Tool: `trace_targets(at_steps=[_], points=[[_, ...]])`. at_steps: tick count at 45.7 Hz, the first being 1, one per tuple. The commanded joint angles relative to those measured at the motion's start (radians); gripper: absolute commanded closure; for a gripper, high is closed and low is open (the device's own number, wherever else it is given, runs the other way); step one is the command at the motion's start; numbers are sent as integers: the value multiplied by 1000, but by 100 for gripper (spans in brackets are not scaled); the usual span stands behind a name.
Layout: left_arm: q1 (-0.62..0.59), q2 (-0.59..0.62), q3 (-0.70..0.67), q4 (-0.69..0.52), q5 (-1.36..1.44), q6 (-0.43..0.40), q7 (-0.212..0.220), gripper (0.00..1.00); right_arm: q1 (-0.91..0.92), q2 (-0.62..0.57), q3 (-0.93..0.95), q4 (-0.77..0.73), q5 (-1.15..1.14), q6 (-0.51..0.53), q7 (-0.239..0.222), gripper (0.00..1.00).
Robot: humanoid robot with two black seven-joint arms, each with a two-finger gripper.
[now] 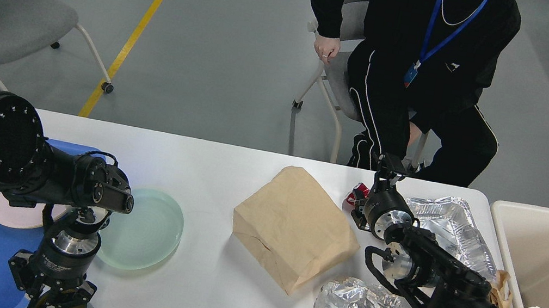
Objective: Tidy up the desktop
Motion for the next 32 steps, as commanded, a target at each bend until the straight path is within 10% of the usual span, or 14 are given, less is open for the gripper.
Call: trace_targets(at_steps=[1,32], points=[[-15,12,3,-3,-17,-3,0,100,0,0,0,0,0,0,0,0],[-167,224,-3,-2,-73,-104,-8,100,0,0,0,0,0,0,0,0]])
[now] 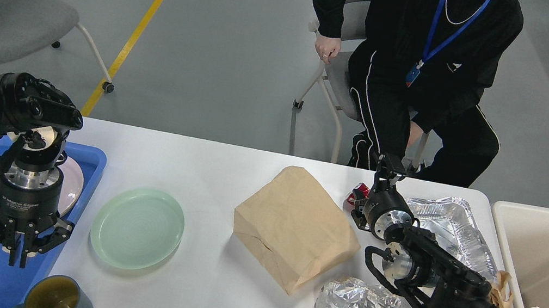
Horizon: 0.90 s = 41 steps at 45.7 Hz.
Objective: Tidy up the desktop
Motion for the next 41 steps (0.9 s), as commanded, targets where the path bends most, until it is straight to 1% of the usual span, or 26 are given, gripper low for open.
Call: trace_targets(at_steps=[1,7,8,10,13,16,19,20,22,30,33,36,37,41], points=[[14,-4,-4,10,2,0,-5,100,0,0,-1,0,1,0,0,0],[23,-14,-9,14,2,0,-22,100,0,0,1,0,0,0,0,0],[23,-17,-9,14,4,0,-26,98,0,0,1,0,0,0,0,0],[16,-21,-8,14,5,0,-28,90,0,0,-1,0,0,0,0,0],[-3,-33,3,13,10,0,-30,73,0,0,-1,0,0,0,0,0],[-41,-56,19,5,13,1,-40,55,0,0,1,0,0,0,0,0],[-79,-70,54,-4,13,71,-62,42,0,0,-1,0,0,0,0,0],[-89,-73,64,-7,13,91,-72,38,0,0,-1,0,0,0,0,0],[-107,-83,84,-19,13,133,-106,34,0,0,-1,0,0,0,0,0],[-188,-106,173,-52,25,303,-292,34,0,0,-1,0,0,0,0,0],[-225,-119,196,-81,31,363,-350,34,0,0,-1,0,1,0,0,0],[-277,-126,210,-125,45,400,-393,33,0,0,-1,0,0,0,0,0],[-294,-126,212,-139,48,400,-399,32,0,0,1,0,0,0,0,0],[-354,-127,215,-202,50,397,-405,20,0,0,-1,0,0,0,0,0]])
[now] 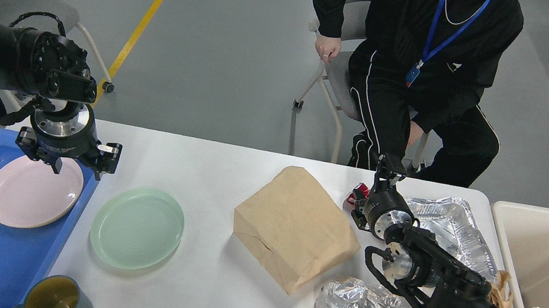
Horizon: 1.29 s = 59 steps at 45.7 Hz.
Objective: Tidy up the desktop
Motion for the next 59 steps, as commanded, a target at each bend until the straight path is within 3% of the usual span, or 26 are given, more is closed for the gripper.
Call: trace_targets(at_steps=[1,8,17,20,26,34,38,51,59], points=[[-87,-5,6,-89,7,6,-21,17,0,0,0,0,0,0,0,0],[-168,-34,9,-190,8,-12,-20,7,0,0,1,0,0,0,0,0],[-184,-66,3,-267,7,-26,-24,5,0,0,0,0,0,0,0,0],[-165,-95,0,-268,5,-24,-33,6,0,0,0,0,0,0,0,0],[-56,-118,2,-248,8,11,-92,6,0,0,0,0,0,0,0,0],[48,-140,8,-192,10,63,-95,6,0,0,0,0,0,0,0,0],[69,-140,6,-192,16,19,-93,6,0,0,0,0,0,0,0,0],[105,-137,26,-190,17,-242,-78,6,0,0,0,0,0,0,0,0],[106,-135,78,-184,19,-255,-76,6,0,0,0,0,0,0,0,0]])
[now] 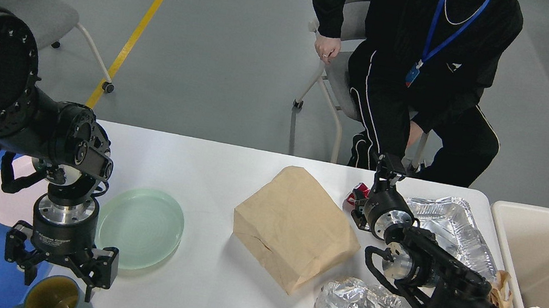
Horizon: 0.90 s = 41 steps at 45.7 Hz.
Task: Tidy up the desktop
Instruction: 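Lower the left gripper and grasp the olive-green cup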
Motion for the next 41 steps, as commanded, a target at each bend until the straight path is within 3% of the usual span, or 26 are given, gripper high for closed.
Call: trace_targets(at_steps=[1,14,41], points=[[1,2,40,12,1,2,1,6,0,0,0,0,0,0,0,0],[63,-1,79,107,4,67,6,5,0,0,0,0,0,0,0,0],[164,-17,93,172,5,71,8,6,0,0,0,0,0,0,0,0]])
